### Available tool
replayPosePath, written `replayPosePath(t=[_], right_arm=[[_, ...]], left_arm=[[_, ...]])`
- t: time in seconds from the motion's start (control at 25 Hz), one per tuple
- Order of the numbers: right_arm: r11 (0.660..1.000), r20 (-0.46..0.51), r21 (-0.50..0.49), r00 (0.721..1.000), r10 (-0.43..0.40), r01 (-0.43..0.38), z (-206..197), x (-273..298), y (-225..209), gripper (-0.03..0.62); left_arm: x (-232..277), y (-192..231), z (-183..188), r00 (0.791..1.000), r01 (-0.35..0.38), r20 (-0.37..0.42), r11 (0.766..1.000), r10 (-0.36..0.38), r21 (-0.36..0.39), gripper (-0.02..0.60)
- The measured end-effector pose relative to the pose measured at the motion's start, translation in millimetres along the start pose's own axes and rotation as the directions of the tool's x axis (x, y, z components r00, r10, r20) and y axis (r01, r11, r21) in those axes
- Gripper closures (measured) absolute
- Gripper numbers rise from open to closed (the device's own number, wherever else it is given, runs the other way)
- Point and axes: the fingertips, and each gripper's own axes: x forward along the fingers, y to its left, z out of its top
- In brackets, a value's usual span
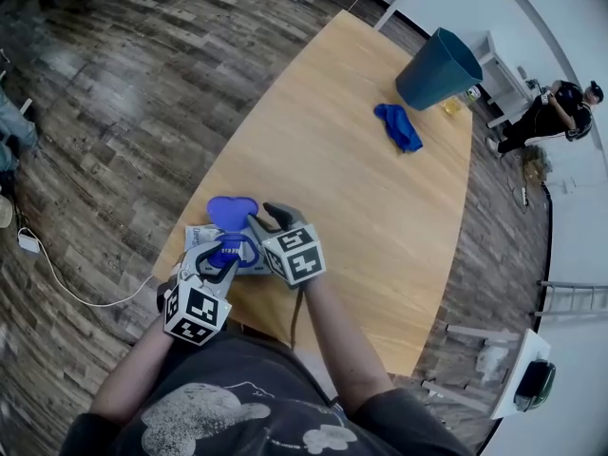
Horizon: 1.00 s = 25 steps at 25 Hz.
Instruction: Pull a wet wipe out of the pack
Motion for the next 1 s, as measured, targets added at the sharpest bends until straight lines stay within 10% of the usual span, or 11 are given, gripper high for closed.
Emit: replayPosePath(t=[0.36,0.64,1.0], right_arm=[[0.995,0.154,0.094,0.988,0.001,-0.015,8.3,-47.3,-4.9,0.493],[0.993,0.184,0.109,0.983,0.015,-0.036,-1.7,-75.0,-1.8,0.494],[0.971,0.043,-0.126,0.976,0.211,-0.204,-16.6,-67.0,64.5,0.554]], left_arm=[[25.1,-8.1,0.6,0.996,-0.052,-0.072,0.989,0.062,0.138,0.313],[18.4,0.3,7.4,0.988,-0.140,-0.056,0.988,0.144,0.063,0.539],[-10.8,35.7,-5.8,0.961,-0.276,-0.050,0.955,0.272,-0.108,0.554]])
